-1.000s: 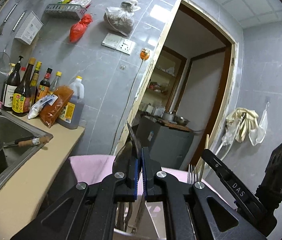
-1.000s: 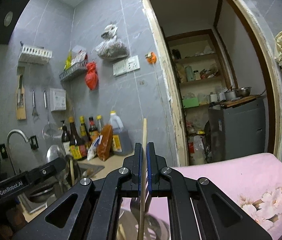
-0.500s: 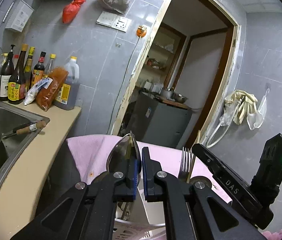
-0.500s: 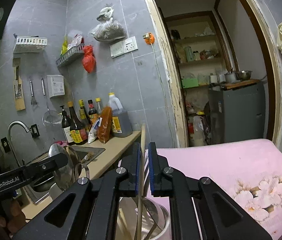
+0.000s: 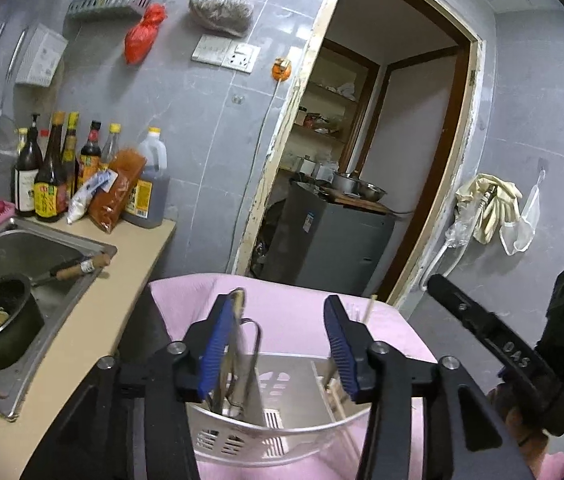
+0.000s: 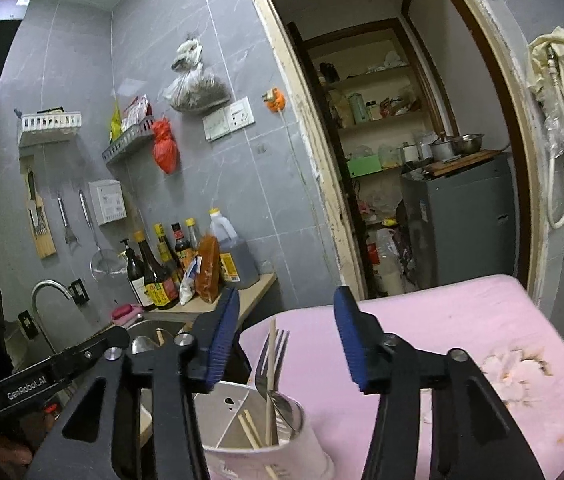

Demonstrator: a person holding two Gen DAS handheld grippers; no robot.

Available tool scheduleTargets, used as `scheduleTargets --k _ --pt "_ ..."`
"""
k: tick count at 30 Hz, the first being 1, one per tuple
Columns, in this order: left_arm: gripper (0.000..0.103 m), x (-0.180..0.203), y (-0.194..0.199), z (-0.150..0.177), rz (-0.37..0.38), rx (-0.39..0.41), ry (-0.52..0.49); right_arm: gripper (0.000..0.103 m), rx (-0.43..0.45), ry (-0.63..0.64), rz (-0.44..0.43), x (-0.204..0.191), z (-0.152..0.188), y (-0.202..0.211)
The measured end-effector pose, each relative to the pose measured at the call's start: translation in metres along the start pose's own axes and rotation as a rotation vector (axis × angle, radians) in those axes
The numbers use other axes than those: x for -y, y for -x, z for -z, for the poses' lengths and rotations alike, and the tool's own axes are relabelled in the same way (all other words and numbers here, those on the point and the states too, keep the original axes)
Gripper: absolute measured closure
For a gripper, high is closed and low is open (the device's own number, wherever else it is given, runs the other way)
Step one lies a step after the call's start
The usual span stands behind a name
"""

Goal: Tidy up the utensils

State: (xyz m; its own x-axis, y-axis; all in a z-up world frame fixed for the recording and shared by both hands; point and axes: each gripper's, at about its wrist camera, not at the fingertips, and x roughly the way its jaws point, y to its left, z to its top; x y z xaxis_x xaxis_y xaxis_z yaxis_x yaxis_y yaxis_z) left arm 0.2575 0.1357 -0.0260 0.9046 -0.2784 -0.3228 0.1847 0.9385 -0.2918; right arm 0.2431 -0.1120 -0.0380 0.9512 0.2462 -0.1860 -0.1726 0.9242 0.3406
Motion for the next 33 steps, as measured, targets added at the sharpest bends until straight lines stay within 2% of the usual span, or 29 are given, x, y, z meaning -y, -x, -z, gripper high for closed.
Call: scheduleTargets --k 3,5,7,17,19,22,33 --pt "0.049 0.017 0.014 -0.002 -0.023 0.002 -0.022 0.045 -0.002 0.003 0.016 0.007 -0.007 0.025" --pt "0.038 0.026 0.024 -0.002 -0.037 0.008 -0.021 0.041 -0.008 0.007 0.028 0.012 -0.011 0.041" --pt "0.033 0.036 0.036 0.0 -0.043 0.019 -0.014 0.036 -0.017 0.011 0.045 0.019 -0.014 0.06" --pt "0.002 0.084 0.103 0.025 -0.08 0.019 -0.024 0.011 -0.064 0.031 0.128 0.042 -0.015 0.161" --pt "0.001 0.092 0.116 0.031 -0.085 0.016 -0.032 0.01 -0.074 0.035 0.139 0.044 -0.012 0.178" --pt "0.0 0.103 0.137 0.043 -0.087 0.01 -0.041 0.003 -0.088 0.04 0.151 0.046 -0.004 0.204" --pt "0.0 0.127 0.187 0.094 -0.125 -0.043 -0.098 0.002 -0.11 0.085 0.187 0.044 0.025 0.274"
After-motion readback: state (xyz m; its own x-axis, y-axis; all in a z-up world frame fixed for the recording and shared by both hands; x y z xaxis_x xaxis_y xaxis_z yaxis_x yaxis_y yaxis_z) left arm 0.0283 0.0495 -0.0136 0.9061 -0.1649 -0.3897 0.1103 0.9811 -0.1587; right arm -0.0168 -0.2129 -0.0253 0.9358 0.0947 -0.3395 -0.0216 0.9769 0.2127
